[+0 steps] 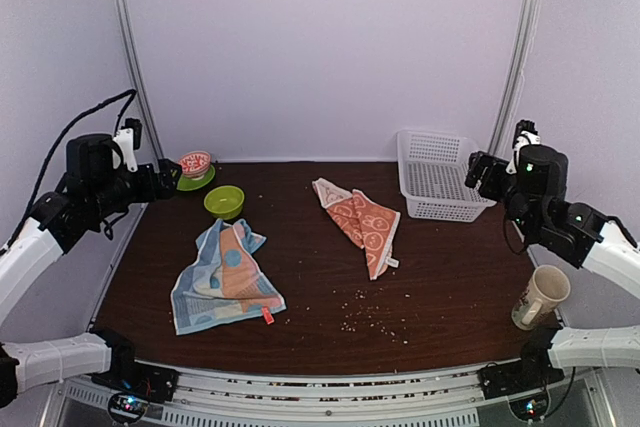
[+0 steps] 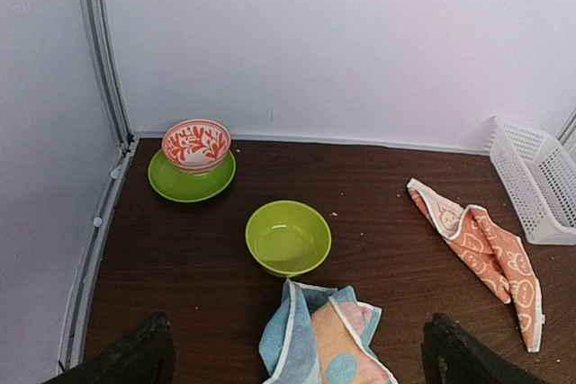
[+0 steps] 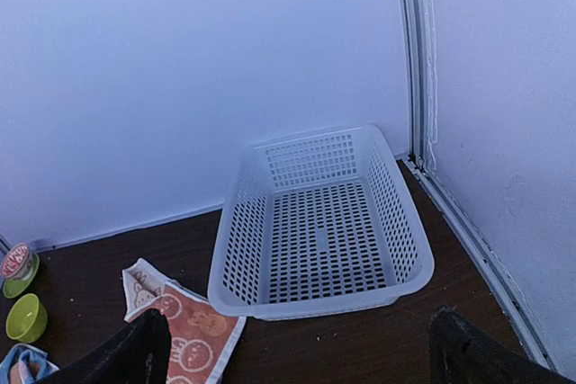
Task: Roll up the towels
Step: Pick up the towel from the center of the board.
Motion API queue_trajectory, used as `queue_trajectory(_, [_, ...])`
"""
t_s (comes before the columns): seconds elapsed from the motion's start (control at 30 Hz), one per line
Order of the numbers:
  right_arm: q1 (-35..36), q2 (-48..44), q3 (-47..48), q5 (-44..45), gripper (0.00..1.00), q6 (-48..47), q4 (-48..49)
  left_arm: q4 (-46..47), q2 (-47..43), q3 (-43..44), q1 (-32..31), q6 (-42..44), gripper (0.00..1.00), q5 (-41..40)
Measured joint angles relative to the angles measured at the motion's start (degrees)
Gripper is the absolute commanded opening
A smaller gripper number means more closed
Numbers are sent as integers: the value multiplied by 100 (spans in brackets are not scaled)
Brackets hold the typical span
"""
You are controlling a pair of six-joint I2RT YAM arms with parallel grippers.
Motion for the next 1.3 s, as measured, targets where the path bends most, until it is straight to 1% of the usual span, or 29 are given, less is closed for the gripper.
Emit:
queue_trajectory(0.07, [-28,155,151,-186,100,-15,-319,72,-186,-114,0,-17,98,-127])
queue_trajectory(0.13, [-37,404,354,-481,97,4,-507,168,-247,-173,2,-70,98,-254])
queue_trajectory(0.27, [177,901,400,-1130,91,280,-531,328,-232,-372,11,-101,98,-431])
queue_trajectory(0.4, [675,1816,435,-1528,83,798,-544,282,-46,-367,15,-101,98,-385])
queue_trajectory(0.47, [898,2470,562,-1694,74,1062,-586,262,83,-330,15,-125,98,-306])
queue_trajectory(0.53, [1049,3088,706,-1808,68,1384,-601,232,199,-293,15,-151,98,-214])
queue_trajectory(0.67, [1099,3943,844,-1980,60,2094,-560,57,483,-101,15,-212,97,-68])
queue_trajectory(0.77, [1036,4409,850,-2151,58,2643,-459,-85,608,28,15,-243,96,20])
queue_trajectory(0.97, [1003,4927,960,-2612,50,3303,-291,-293,629,120,15,-273,96,85])
queue_trajectory(1.07, [1003,5031,968,-2813,45,3521,-177,-334,623,127,15,-278,96,96])
queue_trajectory(1.2, [1005,5071,953,-3021,35,3692,-66,-369,625,129,15,-289,96,125])
queue_trajectory(1.27, [1003,5110,946,-3077,27,3738,-13,-411,636,146,15,-295,96,142])
queue_trajectory(1.3, [1003,5125,935,-3097,22,3762,9,-433,643,153,15,-297,95,146])
